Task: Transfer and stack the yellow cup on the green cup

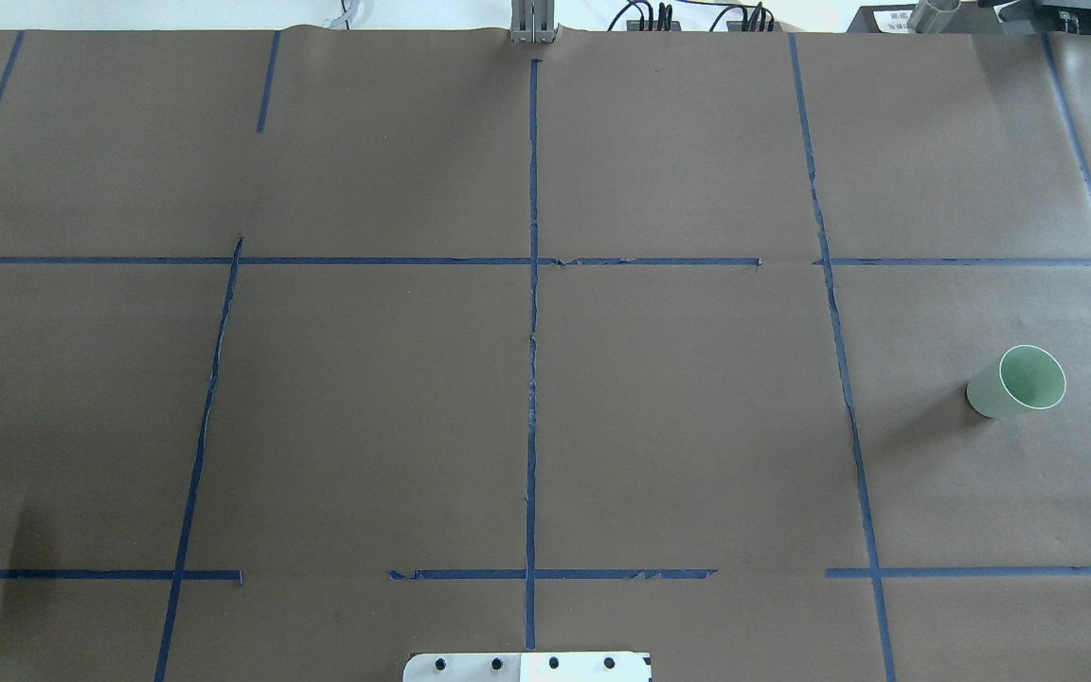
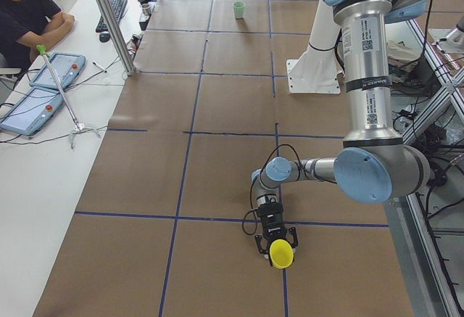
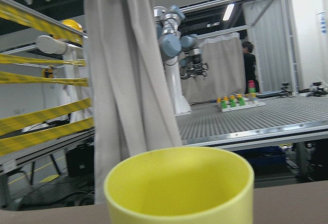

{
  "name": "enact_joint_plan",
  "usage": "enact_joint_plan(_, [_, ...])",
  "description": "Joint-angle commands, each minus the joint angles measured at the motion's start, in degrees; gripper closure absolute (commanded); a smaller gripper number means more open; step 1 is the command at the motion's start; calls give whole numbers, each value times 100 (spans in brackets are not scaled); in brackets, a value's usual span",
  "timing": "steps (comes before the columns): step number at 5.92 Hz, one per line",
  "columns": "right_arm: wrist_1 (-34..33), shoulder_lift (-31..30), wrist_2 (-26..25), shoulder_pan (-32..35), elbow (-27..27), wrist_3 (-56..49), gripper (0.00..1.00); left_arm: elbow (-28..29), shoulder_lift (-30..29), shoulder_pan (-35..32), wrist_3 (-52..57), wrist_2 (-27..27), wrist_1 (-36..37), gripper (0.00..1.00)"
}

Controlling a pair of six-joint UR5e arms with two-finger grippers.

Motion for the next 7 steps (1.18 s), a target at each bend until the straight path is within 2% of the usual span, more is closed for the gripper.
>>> enact_joint_plan(1, [-9, 35, 2, -5, -5, 2, 0, 18, -93, -517, 1141, 1104, -1256, 98])
enact_joint_plan(2, [-9, 53, 2, -5, -13, 2, 0, 18, -163, -572, 1593, 1584, -1817, 100])
enact_joint_plan(3, [-9, 105, 10, -14, -13, 2, 0, 18, -460, -720, 2589, 1676, -2371, 100])
enact_joint_plan(4, [-9, 106, 10, -14, -13, 2, 0, 26, -854, -965, 3774, 1737, -3212, 97])
enact_joint_plan(5, [-9, 106, 10, -14, -13, 2, 0, 53, -1389, -1203, 5439, 1721, -4143, 95])
enact_joint_plan(6, [-18, 106, 10, -40, -31, 2, 0, 88, -1960, -1336, 6126, 1694, -4430, 94])
enact_joint_plan(7, [-18, 106, 89, -49, -31, 2, 0, 114, -2566, -1337, 6185, 1581, -4416, 94])
